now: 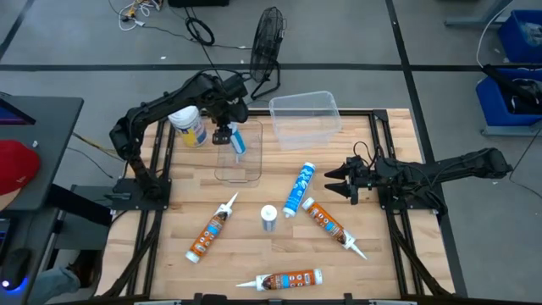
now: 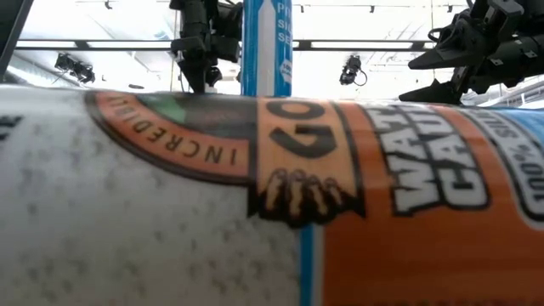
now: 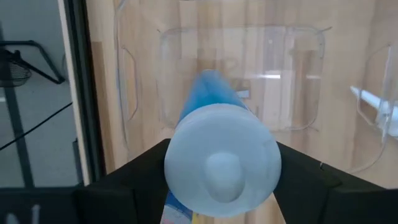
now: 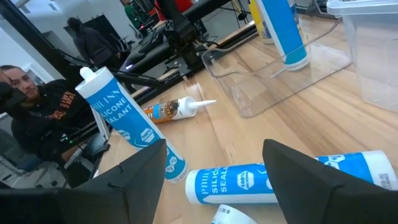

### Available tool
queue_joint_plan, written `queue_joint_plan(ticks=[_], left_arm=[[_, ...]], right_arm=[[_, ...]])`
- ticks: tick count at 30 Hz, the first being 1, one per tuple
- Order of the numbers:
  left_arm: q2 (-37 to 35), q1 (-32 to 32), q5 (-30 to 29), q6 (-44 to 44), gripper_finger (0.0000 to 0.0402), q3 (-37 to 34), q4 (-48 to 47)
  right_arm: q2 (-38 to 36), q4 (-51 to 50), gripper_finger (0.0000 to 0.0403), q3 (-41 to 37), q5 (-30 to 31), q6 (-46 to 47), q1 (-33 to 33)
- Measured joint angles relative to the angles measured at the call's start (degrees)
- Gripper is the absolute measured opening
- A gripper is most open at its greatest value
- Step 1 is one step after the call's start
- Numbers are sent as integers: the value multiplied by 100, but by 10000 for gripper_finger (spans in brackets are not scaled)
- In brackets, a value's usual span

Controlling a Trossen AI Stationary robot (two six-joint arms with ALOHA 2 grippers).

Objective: Pick & place silicon tubes, Sealant and Lysol wipes
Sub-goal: Put the bottom left blue sealant into the transparent bin

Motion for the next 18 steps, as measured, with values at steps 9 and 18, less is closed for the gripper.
queue_joint_plan(ticks=[9,18], left_arm=[[-8,7,-164,6,281,-6,210],[-8,2,-305,-21,308,-6,250]], right_arm=[[0,-38,272,0,4,-24,2],[1,-37,272,0,7,7,1]])
